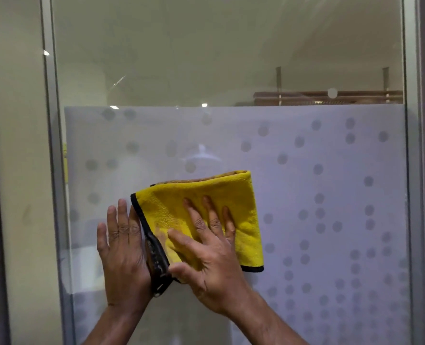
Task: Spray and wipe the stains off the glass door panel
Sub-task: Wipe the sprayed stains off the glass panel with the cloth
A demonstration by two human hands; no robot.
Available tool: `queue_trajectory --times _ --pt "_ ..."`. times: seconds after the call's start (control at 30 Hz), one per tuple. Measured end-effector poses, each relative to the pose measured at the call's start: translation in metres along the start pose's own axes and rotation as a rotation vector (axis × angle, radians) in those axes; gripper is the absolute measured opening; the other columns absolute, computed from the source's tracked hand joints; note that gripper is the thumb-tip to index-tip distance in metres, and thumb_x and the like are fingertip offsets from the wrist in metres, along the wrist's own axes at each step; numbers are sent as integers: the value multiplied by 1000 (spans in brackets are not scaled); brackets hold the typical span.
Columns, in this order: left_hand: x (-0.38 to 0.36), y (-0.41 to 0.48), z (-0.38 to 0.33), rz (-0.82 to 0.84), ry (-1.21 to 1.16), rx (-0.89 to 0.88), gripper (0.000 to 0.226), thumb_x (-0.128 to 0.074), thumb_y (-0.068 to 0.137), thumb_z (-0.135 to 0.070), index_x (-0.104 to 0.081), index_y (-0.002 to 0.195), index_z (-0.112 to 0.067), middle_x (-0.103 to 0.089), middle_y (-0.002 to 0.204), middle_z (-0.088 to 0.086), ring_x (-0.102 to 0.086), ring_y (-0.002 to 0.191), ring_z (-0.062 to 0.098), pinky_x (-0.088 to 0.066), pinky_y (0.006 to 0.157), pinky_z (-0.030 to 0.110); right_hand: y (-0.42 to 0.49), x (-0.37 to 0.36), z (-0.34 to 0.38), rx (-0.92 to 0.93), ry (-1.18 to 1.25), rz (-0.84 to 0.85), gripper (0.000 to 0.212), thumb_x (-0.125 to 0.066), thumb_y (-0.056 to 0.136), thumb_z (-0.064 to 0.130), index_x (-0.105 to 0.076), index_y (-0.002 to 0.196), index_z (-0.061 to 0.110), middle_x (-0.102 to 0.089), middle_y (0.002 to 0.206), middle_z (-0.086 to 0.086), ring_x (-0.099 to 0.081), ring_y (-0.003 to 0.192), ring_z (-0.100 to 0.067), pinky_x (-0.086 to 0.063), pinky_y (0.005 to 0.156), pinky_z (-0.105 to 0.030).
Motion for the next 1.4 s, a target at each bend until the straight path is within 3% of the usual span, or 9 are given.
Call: queue_trajectory --times 0.1,0.23,0.33,0.53,0.73,0.93,1.17,1.3,1.4 --pt "-2 0 2 -25 -14 26 76 -22 105 -51 -25 158 3 -20 168 23 -15 158 39 -19 123 66 0 -7 -2 -133 -101 -208 62 -46 98 66 -57 144 27 -21 169 -3 -9 159 -24 -12 124 -60" --pt "-5 -1 6 -42 -36 24 65 -24 105 -35 -26 157 3 -20 169 22 -14 159 36 -19 123 64 24 -21 17 -288 -274 -273 109 -47 80 88 -28 160 16 -11 170 -18 -3 158 -39 -8 123 -67" --pt "-6 -1 7 -61 -56 4 63 -28 103 -30 -27 157 2 -21 169 21 -14 159 35 -17 126 61 35 -25 25 -355 -404 -232 119 -40 74 95 -23 162 16 -8 169 -24 -4 156 -45 -10 119 -73" --pt "-7 -3 6 -175 -208 44 52 -28 105 -12 -32 155 5 -35 163 19 -26 156 34 -17 128 55 35 -32 23 -376 -446 -264 104 -49 82 80 -26 161 18 -9 169 -24 -5 156 -46 -15 118 -73" --pt "-7 -2 6 -154 -154 43 54 -29 106 -23 -36 153 3 -35 163 19 -27 155 35 -19 126 56 31 -21 1 -276 -370 -417 76 -61 83 43 -45 154 20 -23 167 -19 -16 156 -42 -19 119 -68" --pt "-8 -1 4 -111 -59 53 59 -32 105 -28 -31 156 1 -27 167 18 -22 157 34 -18 127 55 54 22 -44 -514 -354 -624 67 -52 89 35 -43 155 23 -22 167 -20 -16 156 -41 -17 122 -63" --pt "-12 -1 5 -133 -15 45 58 -34 104 -26 -31 156 1 -29 165 20 -26 155 37 -21 125 57 88 11 -12 -194 -272 -547 66 -54 85 27 -51 150 15 -31 164 -20 -19 154 -44 -16 122 -66" --pt "-15 -3 7 -142 -1 18 58 -26 106 -27 -35 154 4 -30 163 22 -28 152 41 -22 123 58 37 -31 19 25 -270 -320 73 -54 79 25 -49 151 12 -30 165 -16 -17 156 -41 -17 121 -65" --pt "-20 -4 13 -149 32 -9 59 -35 103 -25 -33 155 4 -29 164 24 -27 154 39 -22 124 58 -21 -66 17 66 -334 -309 59 -46 91 33 -55 146 16 -38 163 -8 -28 154 -36 -25 120 -58"
Point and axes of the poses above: each hand's wrist, its own y-axis towards the middle knuckle, its own x-axis out of the back of the hand, z = x × y, the point moved 2 cm from there along y, towards the middle knuckle
